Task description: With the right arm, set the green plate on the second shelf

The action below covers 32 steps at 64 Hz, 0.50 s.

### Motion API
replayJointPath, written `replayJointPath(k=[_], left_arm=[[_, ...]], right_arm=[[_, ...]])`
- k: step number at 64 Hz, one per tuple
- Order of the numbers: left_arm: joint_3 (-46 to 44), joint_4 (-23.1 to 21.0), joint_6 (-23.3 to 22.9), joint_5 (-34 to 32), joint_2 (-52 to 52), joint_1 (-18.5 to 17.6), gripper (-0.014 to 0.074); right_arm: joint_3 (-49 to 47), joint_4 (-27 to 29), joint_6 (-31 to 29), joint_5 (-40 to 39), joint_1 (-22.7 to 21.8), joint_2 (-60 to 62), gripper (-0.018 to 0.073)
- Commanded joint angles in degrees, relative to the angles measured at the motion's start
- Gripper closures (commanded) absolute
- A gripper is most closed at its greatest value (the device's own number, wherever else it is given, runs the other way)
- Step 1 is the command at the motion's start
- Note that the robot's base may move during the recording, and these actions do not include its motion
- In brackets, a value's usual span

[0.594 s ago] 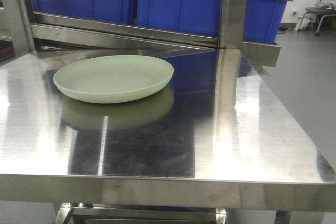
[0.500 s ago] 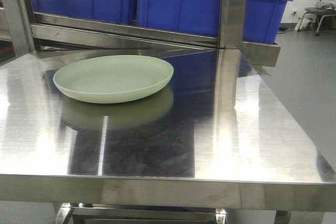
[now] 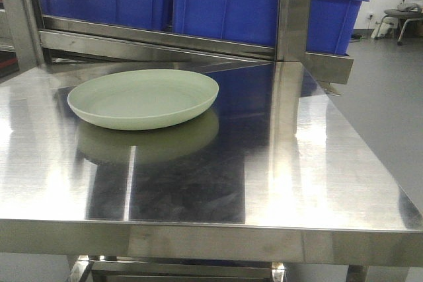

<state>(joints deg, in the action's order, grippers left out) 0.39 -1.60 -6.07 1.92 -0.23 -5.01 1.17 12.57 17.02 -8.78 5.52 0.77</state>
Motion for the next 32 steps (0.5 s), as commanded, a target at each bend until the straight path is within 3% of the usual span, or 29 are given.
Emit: replayJointPath(k=[1,10,21,27,32], left_arm=[[2.3,-0.5,-0.2,-5.1,-0.9,-0.2,0.0466],[2.3,-0.5,-0.2,-5.1,-0.9,-0.2,0.0466],[2.3,-0.5,-0.2,-5.1,-0.9,-0.2,0.0466],[2.3,-0.5,-0.2,-5.1,-0.9,-0.2,0.0466],[2.3,-0.5,-0.2,-5.1,-0.9,-0.2,0.0466]], right_arm=[[-4.8,-1.4,3.4,-1.0,0.0,0.9,0.0512],[-14.6,-4.3,3.4,10.3,2.3,-1.8,0.0512],[-24.5,-4.2,3.4,20.6,7.0,-16.7,0.0512],[-29.3,-4.2,3.3,23.1,10.8,-28.3,0.0508],[-32.9,-4.5,3.3,20.3,14.0,-38.0,0.0498]])
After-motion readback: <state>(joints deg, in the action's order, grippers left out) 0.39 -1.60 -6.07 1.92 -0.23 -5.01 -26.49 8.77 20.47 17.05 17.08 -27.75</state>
